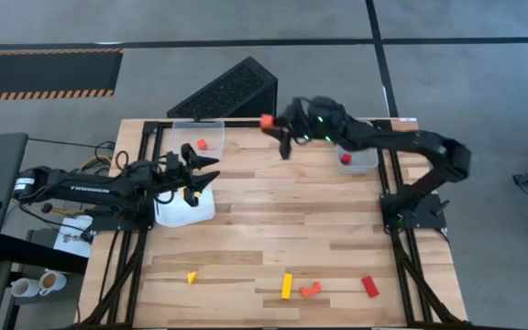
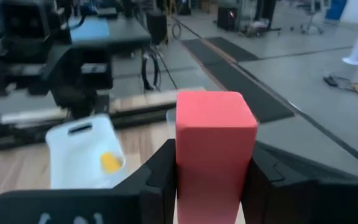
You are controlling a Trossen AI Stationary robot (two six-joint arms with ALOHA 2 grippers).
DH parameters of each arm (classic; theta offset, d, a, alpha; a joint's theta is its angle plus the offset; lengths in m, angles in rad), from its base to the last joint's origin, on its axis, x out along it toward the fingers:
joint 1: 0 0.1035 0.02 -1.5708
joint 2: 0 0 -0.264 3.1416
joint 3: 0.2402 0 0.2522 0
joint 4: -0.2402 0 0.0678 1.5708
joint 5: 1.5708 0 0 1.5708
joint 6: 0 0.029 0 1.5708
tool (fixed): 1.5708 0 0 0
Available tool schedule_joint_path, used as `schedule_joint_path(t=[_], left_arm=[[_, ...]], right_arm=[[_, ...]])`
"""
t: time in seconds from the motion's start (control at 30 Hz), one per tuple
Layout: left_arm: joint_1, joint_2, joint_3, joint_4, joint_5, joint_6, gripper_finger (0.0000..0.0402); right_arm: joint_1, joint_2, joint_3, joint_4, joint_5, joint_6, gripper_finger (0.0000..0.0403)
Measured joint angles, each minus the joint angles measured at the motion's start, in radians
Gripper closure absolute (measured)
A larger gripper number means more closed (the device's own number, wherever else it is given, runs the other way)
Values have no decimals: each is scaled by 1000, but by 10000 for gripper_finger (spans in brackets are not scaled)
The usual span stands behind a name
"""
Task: Sort & place blocks by color
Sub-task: Put the top orange block into the transparent bin
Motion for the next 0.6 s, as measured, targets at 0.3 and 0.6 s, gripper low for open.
schedule_joint_path(t=[0.3, 0.6], left_arm=[[0, -42, -26, -27, -41, 20, 223], [0, -43, -27, -33, -37, 20, 223]], right_arm=[[-68, 420, 424, 15, -180, 16, 275], [-72, 774, 940, -240, -199, 17, 266]])
